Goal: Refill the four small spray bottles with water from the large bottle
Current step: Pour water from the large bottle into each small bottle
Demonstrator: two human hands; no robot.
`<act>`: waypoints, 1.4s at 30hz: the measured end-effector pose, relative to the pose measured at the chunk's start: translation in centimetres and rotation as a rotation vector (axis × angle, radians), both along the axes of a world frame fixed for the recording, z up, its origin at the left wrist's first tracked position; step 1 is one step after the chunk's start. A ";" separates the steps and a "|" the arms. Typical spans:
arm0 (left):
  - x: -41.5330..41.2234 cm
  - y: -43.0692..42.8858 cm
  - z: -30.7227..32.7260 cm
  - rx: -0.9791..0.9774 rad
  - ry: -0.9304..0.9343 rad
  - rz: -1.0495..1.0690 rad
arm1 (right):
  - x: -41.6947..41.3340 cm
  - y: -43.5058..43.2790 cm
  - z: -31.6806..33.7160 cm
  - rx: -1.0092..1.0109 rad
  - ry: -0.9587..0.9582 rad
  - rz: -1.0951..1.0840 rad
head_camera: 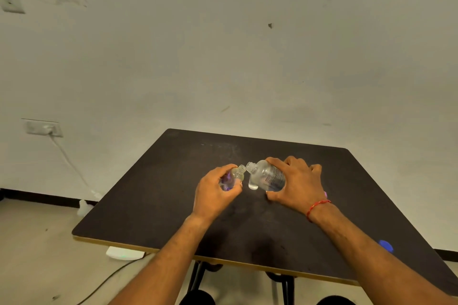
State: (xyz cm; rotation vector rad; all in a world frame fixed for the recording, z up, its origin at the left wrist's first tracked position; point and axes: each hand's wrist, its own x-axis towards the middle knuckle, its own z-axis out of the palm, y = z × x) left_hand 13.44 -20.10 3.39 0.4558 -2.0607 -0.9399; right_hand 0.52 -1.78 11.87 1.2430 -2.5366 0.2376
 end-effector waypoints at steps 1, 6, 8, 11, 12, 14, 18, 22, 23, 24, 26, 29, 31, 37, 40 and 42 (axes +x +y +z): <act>0.3 -0.2 -0.1 -0.009 -0.002 -0.001 | 0.2 -0.2 -0.1 0.012 0.009 0.005; 1.0 -0.3 0.2 -0.031 -0.011 -0.018 | 0.3 -0.5 0.6 0.039 0.051 0.030; 1.1 -0.3 0.4 -0.048 -0.018 -0.009 | 0.2 -0.6 0.9 0.048 0.081 0.039; 1.2 -0.2 0.5 -0.071 -0.028 -0.004 | 0.0 -0.8 1.4 0.083 0.115 0.052; 1.4 -0.1 0.6 -0.074 -0.032 -0.002 | 0.0 -0.8 1.6 0.096 0.132 0.058; 1.4 0.0 0.6 -0.075 -0.040 0.001 | 0.0 -0.8 2.0 0.111 0.158 0.073; 1.3 0.1 0.5 -0.075 -0.052 -0.005 | -0.1 -0.8 2.6 0.132 0.219 0.092; 1.0 0.2 0.3 -0.066 -0.064 0.006 | -0.1 -0.8 3.1 0.151 0.229 0.096; 1.0 0.2 0.3 -0.065 -0.066 0.005 | 0.0 -0.9 3.3 0.154 0.230 0.098; 1.0 0.3 0.3 -0.064 -0.066 0.002 | 0.0 -0.9 3.4 0.154 0.234 0.100; 1.1 0.4 0.4 -0.060 -0.062 -0.003 | 0.0 -0.9 3.6 0.158 0.240 0.105; 1.1 0.4 0.4 -0.061 -0.058 -0.006 | 0.0 -0.9 3.8 0.167 0.247 0.108; 1.1 0.3 0.3 -0.061 -0.062 -0.005 | 0.1 -0.9 3.9 0.172 0.248 0.110; 1.1 0.4 0.4 -0.059 -0.063 -0.010 | 0.3 -0.9 4.4 0.178 0.256 0.120; 1.2 0.4 0.4 -0.063 -0.057 -0.013 | 0.3 -1.0 4.5 0.186 0.264 0.121; 1.2 0.5 0.4 -0.062 -0.053 -0.015 | 0.3 -1.0 4.5 0.188 0.264 0.125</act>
